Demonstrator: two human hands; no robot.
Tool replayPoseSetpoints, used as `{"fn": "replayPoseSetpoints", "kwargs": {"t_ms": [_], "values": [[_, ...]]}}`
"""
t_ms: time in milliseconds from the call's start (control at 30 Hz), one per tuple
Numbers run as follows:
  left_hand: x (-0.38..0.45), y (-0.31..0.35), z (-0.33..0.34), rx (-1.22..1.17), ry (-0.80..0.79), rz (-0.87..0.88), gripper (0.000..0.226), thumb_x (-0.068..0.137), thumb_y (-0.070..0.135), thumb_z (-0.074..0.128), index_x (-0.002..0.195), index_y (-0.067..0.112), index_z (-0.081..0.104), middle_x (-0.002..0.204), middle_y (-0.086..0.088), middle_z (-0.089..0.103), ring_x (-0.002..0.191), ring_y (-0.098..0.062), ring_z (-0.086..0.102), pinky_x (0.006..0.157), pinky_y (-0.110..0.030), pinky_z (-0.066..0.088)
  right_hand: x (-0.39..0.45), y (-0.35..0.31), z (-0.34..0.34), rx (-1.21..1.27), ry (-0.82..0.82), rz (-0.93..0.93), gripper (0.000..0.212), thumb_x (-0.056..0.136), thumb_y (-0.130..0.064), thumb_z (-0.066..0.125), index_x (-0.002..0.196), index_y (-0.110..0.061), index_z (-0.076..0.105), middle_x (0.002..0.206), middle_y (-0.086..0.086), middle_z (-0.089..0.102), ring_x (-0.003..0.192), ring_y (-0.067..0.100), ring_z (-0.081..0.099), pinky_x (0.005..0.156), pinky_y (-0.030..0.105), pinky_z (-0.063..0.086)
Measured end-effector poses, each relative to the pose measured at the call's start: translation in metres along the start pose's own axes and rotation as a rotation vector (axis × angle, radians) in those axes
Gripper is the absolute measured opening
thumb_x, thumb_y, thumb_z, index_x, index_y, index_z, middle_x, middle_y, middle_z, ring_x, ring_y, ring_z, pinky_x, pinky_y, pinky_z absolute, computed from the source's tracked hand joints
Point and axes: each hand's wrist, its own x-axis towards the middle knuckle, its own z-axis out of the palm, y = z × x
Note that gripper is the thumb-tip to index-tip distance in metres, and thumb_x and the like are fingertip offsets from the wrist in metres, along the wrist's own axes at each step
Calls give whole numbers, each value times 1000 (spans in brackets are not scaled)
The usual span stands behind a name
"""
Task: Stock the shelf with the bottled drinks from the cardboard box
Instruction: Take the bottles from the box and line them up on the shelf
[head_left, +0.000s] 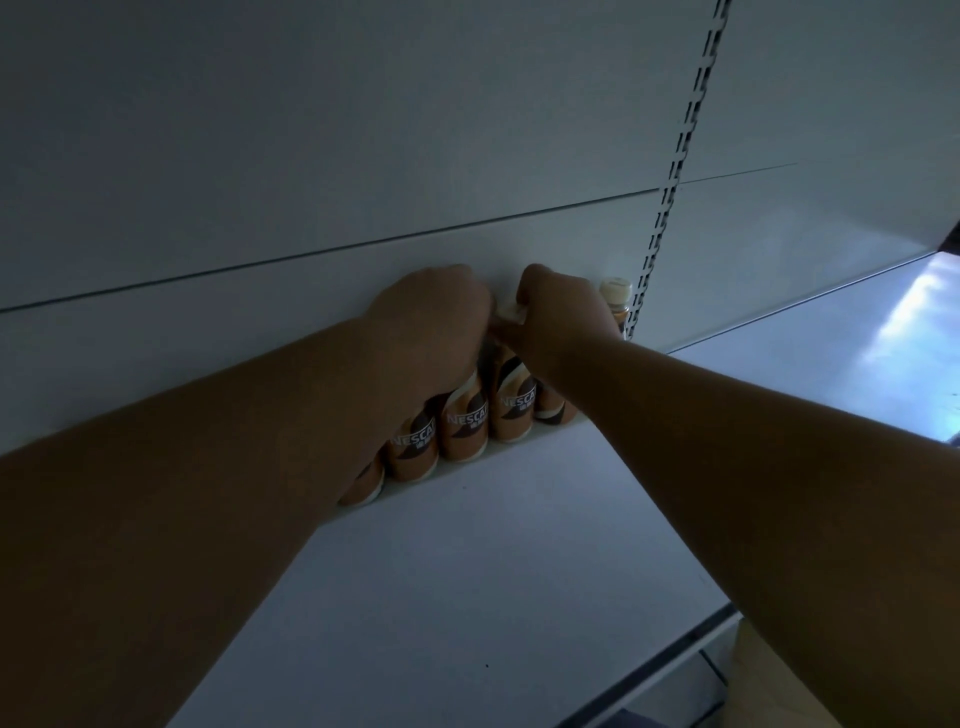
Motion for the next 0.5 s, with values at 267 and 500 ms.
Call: {"fn": "replayPoseSetpoints", "kwargs": {"t_ms": [267,500], "values": [[2,-3,3,41,23,37,24,86,17,63,108,10,63,109,-12,55,90,-28,58,68,-31,39,16,0,-7,-145,-226,-52,32,87,-32,61,111,-11,56,101,8,57,89,21,52,71,32,39],[2,-2,3,29,29,38,24,85,16,63,108,10,64,107,-12,55,88,-29,58,66,-32,37,9,0,-7,-106,-178,-42,25,88,-30,62,103,-11,57,95,7,57,88,23,54,74,33,44]]}}
